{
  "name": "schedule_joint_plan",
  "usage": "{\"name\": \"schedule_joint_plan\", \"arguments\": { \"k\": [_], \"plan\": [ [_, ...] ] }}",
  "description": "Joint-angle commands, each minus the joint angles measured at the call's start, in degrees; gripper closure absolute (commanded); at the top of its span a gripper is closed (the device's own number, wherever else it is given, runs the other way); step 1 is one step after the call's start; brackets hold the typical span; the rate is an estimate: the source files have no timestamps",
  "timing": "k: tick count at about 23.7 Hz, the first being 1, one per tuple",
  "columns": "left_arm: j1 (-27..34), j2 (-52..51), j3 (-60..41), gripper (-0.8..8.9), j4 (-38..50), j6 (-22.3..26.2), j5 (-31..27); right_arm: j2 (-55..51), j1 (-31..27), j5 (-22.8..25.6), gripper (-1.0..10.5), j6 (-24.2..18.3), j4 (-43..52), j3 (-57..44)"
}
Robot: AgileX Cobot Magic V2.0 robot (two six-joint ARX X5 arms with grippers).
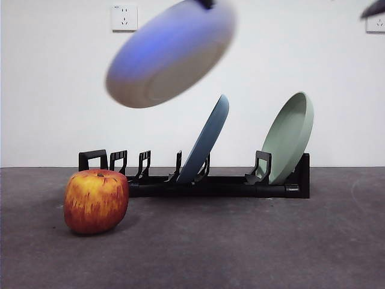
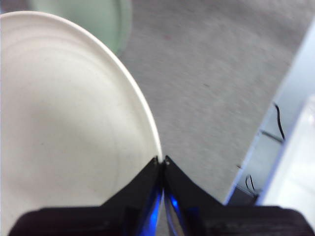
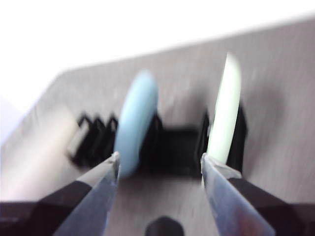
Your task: Take the yellow plate from the plate rack,put the plate on the table,take the apple from the table,put the apple in the plate
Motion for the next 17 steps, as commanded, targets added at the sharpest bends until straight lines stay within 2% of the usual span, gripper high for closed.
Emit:
{"name": "schedule_joint_plan", "arguments": {
  "k": [1,3,6,17],
  "plan": [
    [-6.1,1.86,-0.09,8.22,1.44,0.63,-3.43,0.13,-0.61,0.15,6.6,-0.44,-0.31,3.48],
    [-10.1,4.37,-0.09,8.22,2.75,0.59,-6.16,0.13,-0.94,0.15,6.6,-0.46,-1.97,6.43],
    [-12.72,8.68,-0.09,8.22,3.5,0.59,-6.75,0.11,-0.94,0.11,6.6,-0.46,-3.69,8.83],
    [-15.26,26.53,-0.09,8.22,7.23,0.28,-10.93,0.11,-0.94,0.11,6.6,-0.48,-6.62,10.51]
  ]
}}
